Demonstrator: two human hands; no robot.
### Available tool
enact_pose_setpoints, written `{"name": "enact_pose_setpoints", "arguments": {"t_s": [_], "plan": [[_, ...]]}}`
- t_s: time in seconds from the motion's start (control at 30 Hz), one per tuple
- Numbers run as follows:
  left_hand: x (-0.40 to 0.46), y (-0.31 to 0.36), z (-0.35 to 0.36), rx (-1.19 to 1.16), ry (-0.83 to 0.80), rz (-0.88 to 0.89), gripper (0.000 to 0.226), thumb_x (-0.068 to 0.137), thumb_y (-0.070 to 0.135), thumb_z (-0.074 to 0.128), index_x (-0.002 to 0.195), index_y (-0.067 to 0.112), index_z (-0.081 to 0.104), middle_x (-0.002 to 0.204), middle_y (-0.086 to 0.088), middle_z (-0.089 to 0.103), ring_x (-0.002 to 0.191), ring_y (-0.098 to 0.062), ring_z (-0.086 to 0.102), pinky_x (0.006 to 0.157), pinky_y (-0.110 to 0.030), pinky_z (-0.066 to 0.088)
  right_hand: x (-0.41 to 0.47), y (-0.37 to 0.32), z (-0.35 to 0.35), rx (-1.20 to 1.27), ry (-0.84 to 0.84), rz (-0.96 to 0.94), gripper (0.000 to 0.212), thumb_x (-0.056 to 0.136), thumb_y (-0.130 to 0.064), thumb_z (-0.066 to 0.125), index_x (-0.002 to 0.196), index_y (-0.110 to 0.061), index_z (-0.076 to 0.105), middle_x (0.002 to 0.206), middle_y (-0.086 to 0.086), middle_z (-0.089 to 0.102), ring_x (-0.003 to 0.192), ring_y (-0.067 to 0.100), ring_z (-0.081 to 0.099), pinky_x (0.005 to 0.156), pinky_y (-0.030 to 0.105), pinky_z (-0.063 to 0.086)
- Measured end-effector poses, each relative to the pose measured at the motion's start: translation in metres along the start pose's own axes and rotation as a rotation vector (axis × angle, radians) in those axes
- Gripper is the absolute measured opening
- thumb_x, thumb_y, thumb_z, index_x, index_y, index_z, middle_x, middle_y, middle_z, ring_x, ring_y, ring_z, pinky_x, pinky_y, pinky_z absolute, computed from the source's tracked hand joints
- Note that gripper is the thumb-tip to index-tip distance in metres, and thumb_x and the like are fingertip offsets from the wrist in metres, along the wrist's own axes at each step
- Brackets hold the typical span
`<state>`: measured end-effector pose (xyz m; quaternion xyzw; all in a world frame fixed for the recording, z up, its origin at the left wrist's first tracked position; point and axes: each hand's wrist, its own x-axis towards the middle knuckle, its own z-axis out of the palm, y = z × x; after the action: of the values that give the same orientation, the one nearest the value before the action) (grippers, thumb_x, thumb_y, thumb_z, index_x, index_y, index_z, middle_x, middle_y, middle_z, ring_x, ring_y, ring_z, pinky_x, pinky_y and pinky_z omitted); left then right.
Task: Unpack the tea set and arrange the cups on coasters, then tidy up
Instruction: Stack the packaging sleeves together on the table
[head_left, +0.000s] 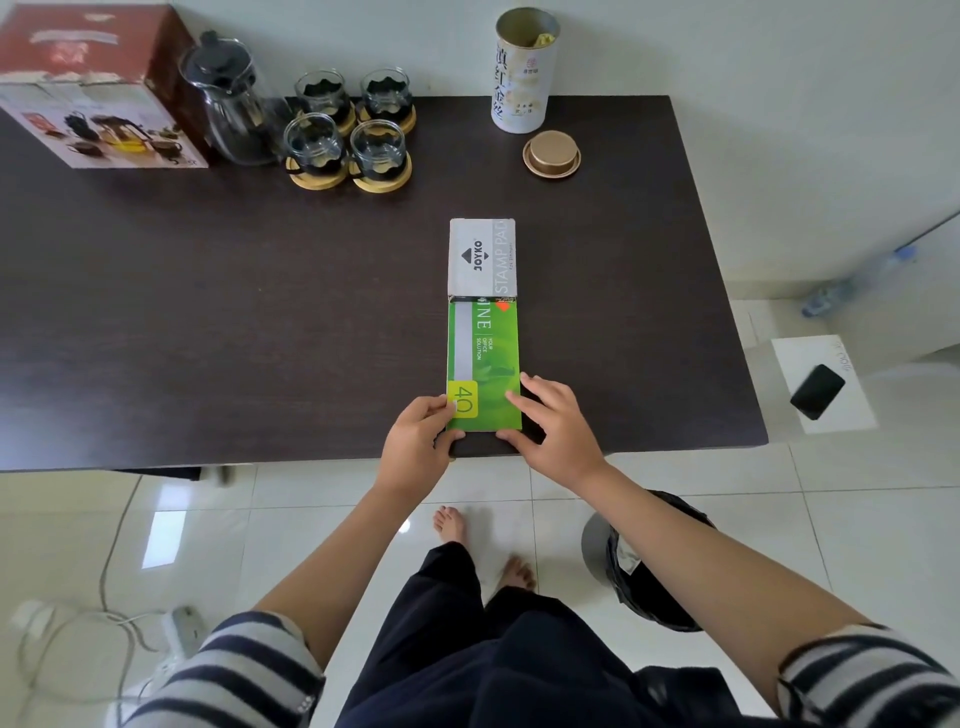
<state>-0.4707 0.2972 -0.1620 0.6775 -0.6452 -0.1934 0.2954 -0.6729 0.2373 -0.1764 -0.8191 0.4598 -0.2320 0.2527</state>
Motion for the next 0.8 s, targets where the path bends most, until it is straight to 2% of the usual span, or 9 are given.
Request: {"name": "enact_pose_setpoints", "arguments": {"t_s": [0.17, 0.27, 0.43, 0.57, 0.67, 0.73, 0.8], "plan": [[-0.001, -0.005, 0.003, 0.128, -0.007, 0.14, 0.036, 0.064, -0.011, 0.079, 0.098, -0.009, 0.069, 0.091, -0.023, 0.065, 0.077, -0.036, 0.066, 0.067, -0.038, 0.058, -0.001, 0.003, 0.003, -0.032, 0.01, -0.038, 0.052, 0.083, -0.043, 0.063, 0.114, -0.001, 0.069, 0.128, 0.02, 0.059, 0.114, 0.038, 0.053, 0.098, 0.043, 0.046], [-0.001, -0.008, 0.004, 0.139, 0.006, 0.169, 0.036, 0.066, -0.008, 0.079, 0.1, -0.008, 0.068, 0.091, -0.02, 0.063, 0.078, -0.033, 0.062, 0.061, -0.039, 0.058, -0.002, 0.004, 0.004, -0.043, 0.03, -0.056, 0.051, 0.084, -0.042, 0.063, 0.113, -0.001, 0.069, 0.126, 0.021, 0.059, 0.113, 0.037, 0.054, 0.097, 0.043, 0.047], [0.003, -0.013, -0.004, 0.08, -0.049, 0.165, 0.033, 0.075, 0.009, 0.076, 0.104, -0.004, 0.068, 0.096, -0.015, 0.061, 0.088, -0.022, 0.056, 0.069, -0.035, 0.057, -0.001, 0.001, -0.001, 0.028, 0.01, -0.019, 0.051, 0.078, -0.037, 0.074, 0.116, -0.003, 0.067, 0.128, 0.016, 0.057, 0.118, 0.034, 0.049, 0.101, 0.04, 0.042], [0.019, -0.008, -0.025, -0.036, -0.205, 0.029, 0.042, 0.076, 0.032, 0.077, 0.108, 0.008, 0.064, 0.099, -0.001, 0.055, 0.081, -0.012, 0.059, 0.07, -0.026, 0.052, 0.005, -0.006, -0.014, 0.168, -0.023, 0.079, 0.06, 0.07, -0.038, 0.082, 0.121, -0.011, 0.064, 0.127, 0.004, 0.052, 0.12, 0.015, 0.046, 0.101, 0.022, 0.036], [0.045, -0.004, -0.031, -0.102, -0.105, -0.103, 0.041, 0.078, 0.035, 0.074, 0.108, 0.011, 0.061, 0.098, 0.003, 0.054, 0.073, -0.008, 0.061, 0.068, -0.023, 0.052, 0.027, -0.01, -0.022, 0.243, 0.084, 0.192, 0.052, 0.076, -0.03, 0.079, 0.121, -0.011, 0.062, 0.119, 0.002, 0.057, 0.108, 0.009, 0.056, 0.092, 0.015, 0.043], [0.072, -0.002, -0.031, -0.136, -0.039, -0.21, 0.039, 0.081, 0.034, 0.071, 0.108, 0.009, 0.061, 0.099, 0.0, 0.056, 0.071, -0.007, 0.061, 0.071, -0.022, 0.05, 0.053, -0.014, -0.029, 0.308, 0.148, 0.35, 0.042, 0.081, -0.023, 0.074, 0.119, -0.01, 0.062, 0.113, 0.001, 0.062, 0.097, 0.009, 0.062, 0.084, 0.018, 0.049], [0.101, 0.001, -0.03, -0.154, -0.004, -0.279, 0.035, 0.084, 0.032, 0.068, 0.107, 0.008, 0.061, 0.1, -0.003, 0.059, 0.069, -0.003, 0.058, 0.071, -0.018, 0.046, 0.084, -0.018, -0.033, 0.353, 0.165, 0.51, 0.035, 0.085, -0.02, 0.07, 0.117, -0.01, 0.063, 0.113, 0.002, 0.064, 0.091, 0.008, 0.063, 0.083, 0.023, 0.052]]}}
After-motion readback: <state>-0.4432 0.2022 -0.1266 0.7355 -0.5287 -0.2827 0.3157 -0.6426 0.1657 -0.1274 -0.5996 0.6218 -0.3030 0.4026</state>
